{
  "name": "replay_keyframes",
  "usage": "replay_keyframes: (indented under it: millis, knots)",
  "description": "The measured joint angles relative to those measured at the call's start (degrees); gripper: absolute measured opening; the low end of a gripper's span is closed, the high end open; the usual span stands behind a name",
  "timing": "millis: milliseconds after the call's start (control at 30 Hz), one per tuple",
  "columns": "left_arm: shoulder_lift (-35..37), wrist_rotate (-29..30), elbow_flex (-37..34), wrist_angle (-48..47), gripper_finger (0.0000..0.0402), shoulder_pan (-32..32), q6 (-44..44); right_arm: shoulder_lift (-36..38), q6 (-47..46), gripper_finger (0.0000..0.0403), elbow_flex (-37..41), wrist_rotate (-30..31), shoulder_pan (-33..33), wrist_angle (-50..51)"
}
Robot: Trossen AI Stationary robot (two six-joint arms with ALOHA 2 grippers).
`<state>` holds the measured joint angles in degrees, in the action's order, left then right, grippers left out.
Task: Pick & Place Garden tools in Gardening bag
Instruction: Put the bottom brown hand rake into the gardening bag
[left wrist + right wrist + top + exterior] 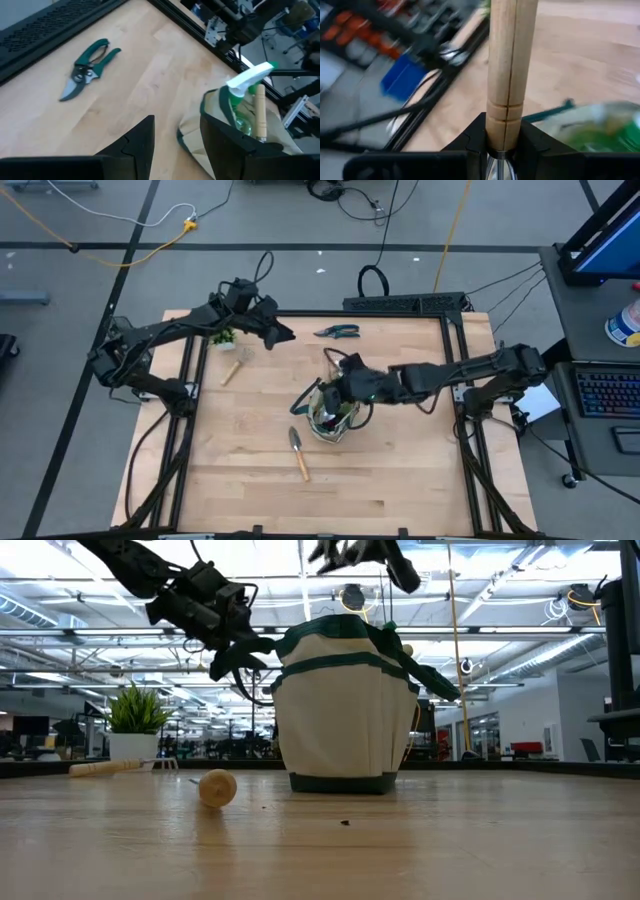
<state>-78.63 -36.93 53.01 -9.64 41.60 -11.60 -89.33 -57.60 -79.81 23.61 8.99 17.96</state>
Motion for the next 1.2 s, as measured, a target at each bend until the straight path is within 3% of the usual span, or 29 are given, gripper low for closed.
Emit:
replay_keyframes:
  millis: [133,467,733,1000,1200]
  knots:
    - [0.0,-0.01,0.0,-0.09,0.0161,0.91,1.2,-2.82,-8.46,0.0049,-0.04,8.42,2.44,-0.61]
    - [0.0,-0.02,0.0,-0.07,0.0161,1.26,3.85,-8.55,-20.84,0.0049,-0.02,18.37,5.84,0.22]
    - [0.0,-0.04,0.0,-0.28,0.0161,1.25,4.05,-8.66,-21.25,0.0049,0.04,19.48,6.13,1.19]
    - [0.0,-0.04,0.0,-1.47,0.0161,1.25,5.42,-8.67,-29.16,0.0063,0.02,12.2,6.02,8.46]
    - [0.0,-0.04,0.0,-1.29,0.0161,1.25,5.47,-8.67,-30.52,0.0059,0.02,12.18,6.02,9.18]
